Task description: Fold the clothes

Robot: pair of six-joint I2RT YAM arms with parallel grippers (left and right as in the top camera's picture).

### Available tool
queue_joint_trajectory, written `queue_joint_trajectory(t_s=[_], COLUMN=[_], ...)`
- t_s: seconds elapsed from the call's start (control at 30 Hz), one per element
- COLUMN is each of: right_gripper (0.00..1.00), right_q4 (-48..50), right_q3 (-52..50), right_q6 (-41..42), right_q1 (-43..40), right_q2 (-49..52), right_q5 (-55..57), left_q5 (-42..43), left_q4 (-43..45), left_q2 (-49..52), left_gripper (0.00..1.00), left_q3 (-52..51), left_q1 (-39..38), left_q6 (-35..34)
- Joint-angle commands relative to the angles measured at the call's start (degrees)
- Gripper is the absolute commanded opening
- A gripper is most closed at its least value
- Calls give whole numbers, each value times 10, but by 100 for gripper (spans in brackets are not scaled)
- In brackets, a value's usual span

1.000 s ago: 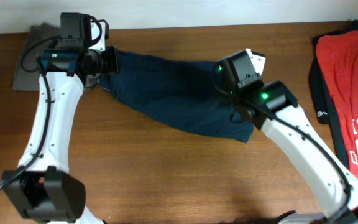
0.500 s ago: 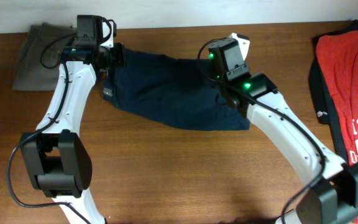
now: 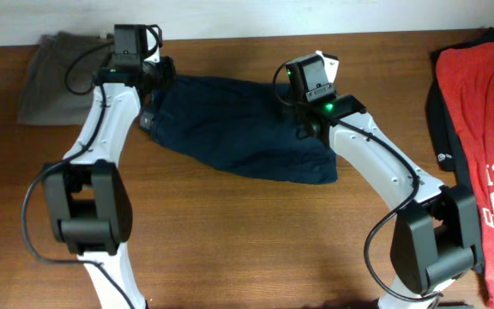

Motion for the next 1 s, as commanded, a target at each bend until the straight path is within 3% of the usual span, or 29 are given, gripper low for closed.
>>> queue_joint_trajectory(t_s=[0.0,0.07,0.13,0.17,0.27,0.47,0.63,0.73,0.97], right_gripper=[54,67,69,70,78,85,88,92,93], right_q4=[5,9,8,8,-15,-59,-106,-128,-172], right_q3=[10,10,13,16,35,54,54,54,54], right_q6=[2,2,0,-11,-36,-68,-86,-128,-128], right_q1=[-16,-26,-39,-47,-68,-90,-93,-93,-93], right_q2=[9,8,6,5,2,2,2,2,2], right_q5=[9,13,12,3,-42,-143,-199,-259,-268], left_q5=[-15,-15,-14,-14,-9,23,23,43,83], left_q4=[25,32,32,31,19,15,16,12,22], left_q2=[22,22,17,14,1,6,23,48,102], left_gripper=[45,48,52,62,69,76,75,72,72], left_q3=[8,8,11,12,16,16,16,16,18], left_q1=[3,3,3,3,3,2,3,6,6], left_q6=[2,2,2,2,7,118,202,208,208])
